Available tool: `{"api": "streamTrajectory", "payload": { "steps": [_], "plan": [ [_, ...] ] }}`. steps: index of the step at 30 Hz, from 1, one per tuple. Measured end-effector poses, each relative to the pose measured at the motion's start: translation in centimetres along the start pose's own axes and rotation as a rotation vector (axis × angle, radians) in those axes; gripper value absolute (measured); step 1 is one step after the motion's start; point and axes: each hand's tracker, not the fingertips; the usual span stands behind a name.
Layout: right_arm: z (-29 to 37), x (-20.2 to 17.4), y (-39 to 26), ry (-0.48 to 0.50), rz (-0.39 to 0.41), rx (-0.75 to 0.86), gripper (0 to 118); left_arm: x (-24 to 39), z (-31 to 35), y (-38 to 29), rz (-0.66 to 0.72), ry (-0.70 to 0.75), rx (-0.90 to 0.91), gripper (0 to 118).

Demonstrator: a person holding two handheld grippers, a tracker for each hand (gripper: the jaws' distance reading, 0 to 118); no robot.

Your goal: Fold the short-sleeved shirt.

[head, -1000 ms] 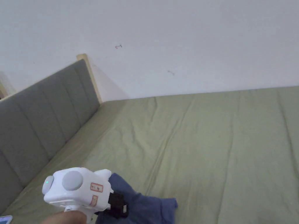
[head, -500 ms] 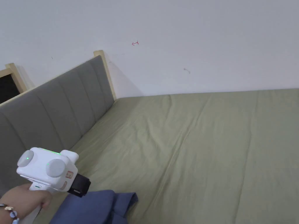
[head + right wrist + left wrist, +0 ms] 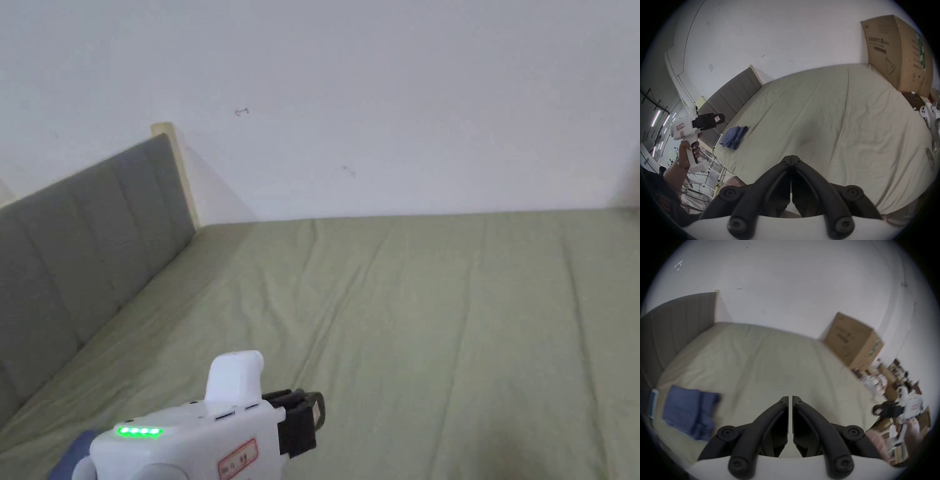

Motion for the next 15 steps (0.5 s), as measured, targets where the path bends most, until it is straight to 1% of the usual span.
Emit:
{"api": "streamTrajectory", "payload": {
  "steps": [2, 3, 5, 6, 7, 9, 10, 12, 13, 14, 15],
  "plan": [
    [1.6, -0.6, 0.8, -0.016, 0.028, 0.054, 0, 3.3, 0.6, 0.0, -0.03, -0.027, 0.11, 4],
    [2.7, -1.0, 1.3, -0.028, 0.041, 0.098, 0, 5.1, 1.2, 0.1, -0.097, -0.037, 0.2, 4],
    [4.7, -2.0, 2.3, -0.058, 0.076, 0.205, 0, 8.2, 1.9, 0.6, -0.229, 0.043, 0.352, 4],
    [5.8, -2.6, 2.9, -0.08, 0.099, 0.284, 0, 9.7, 2.3, 1.0, -0.261, 0.085, 0.395, 4],
    [7.0, -3.1, 3.2, -0.102, 0.126, 0.386, 0, 10.9, 2.8, 1.5, -0.273, 0.098, 0.436, 4],
    [9.2, -3.9, 3.4, -0.146, 0.162, 0.641, 0, 12.6, 3.5, 2.5, -0.277, 0.129, 0.488, 4],
    [10.1, -4.2, 3.2, -0.184, 0.165, 0.761, 0, 13.3, 4.1, 2.6, -0.265, 0.151, 0.532, 4],
    [10.7, -4.4, 2.6, -0.272, 0.15, 0.939, 0, 14.1, 4.7, 2.5, -0.242, 0.184, 0.618, 4],
    [10.7, -4.3, 2.2, -0.322, 0.144, 0.996, 0, 14.4, 5.0, 2.2, -0.254, 0.187, 0.654, 4],
    [10.5, -4.1, 1.9, -0.357, 0.143, 1.016, 0, 14.8, 5.2, 1.7, -0.275, 0.2, 0.68, 4],
    [10.1, -3.8, 1.8, -0.394, 0.141, 0.995, 0, 15.1, 5.2, 1.4, -0.286, 0.229, 0.682, 4]
  ]
}}
